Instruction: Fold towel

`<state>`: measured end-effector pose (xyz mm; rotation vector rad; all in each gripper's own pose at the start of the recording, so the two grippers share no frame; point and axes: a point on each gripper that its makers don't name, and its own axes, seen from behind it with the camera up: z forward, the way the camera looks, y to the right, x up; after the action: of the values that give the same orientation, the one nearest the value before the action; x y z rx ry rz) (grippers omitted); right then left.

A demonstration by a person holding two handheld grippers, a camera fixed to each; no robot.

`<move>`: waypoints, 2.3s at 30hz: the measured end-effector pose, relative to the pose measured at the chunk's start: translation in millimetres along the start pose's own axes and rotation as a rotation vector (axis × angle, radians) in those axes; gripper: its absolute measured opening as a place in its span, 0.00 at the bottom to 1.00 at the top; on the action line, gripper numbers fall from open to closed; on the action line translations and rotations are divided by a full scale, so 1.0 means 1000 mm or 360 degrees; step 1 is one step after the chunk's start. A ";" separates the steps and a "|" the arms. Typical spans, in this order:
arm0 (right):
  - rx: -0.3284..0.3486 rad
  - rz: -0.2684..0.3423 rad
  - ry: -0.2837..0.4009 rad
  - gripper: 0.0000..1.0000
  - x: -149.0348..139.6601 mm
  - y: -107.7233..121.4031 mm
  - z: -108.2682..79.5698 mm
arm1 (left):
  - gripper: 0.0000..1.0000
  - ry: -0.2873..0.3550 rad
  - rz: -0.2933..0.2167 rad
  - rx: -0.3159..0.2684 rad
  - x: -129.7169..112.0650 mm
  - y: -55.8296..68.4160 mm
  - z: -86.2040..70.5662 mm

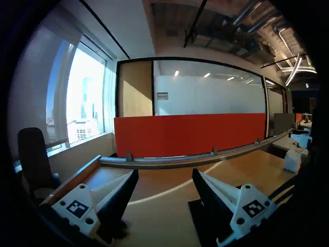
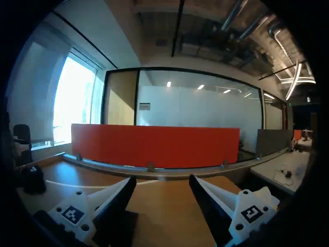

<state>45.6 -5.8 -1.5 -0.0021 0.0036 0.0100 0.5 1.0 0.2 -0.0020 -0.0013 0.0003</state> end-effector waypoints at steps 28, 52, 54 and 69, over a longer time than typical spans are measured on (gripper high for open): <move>0.0545 -0.0222 -0.0410 1.00 -0.039 -0.063 -0.014 | 0.97 -0.0386 0.0155 -0.0532 -0.048 0.064 -0.003; 0.0824 -0.0326 -0.0752 1.00 -0.134 -0.096 -0.048 | 0.97 -0.0729 0.0233 -0.0845 -0.149 0.111 -0.028; 0.0835 -0.0333 -0.0769 1.00 -0.145 -0.098 -0.051 | 0.97 -0.0765 0.0243 -0.0856 -0.162 0.113 -0.031; 0.0919 -0.0393 -0.1014 1.00 -0.237 -0.106 -0.075 | 0.97 -0.1021 0.0340 -0.0935 -0.251 0.128 -0.044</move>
<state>-190.3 -114.6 -75.0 0.5780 -0.6307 -0.2381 -250.6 128.8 -44.8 -0.5897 -0.6425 0.2144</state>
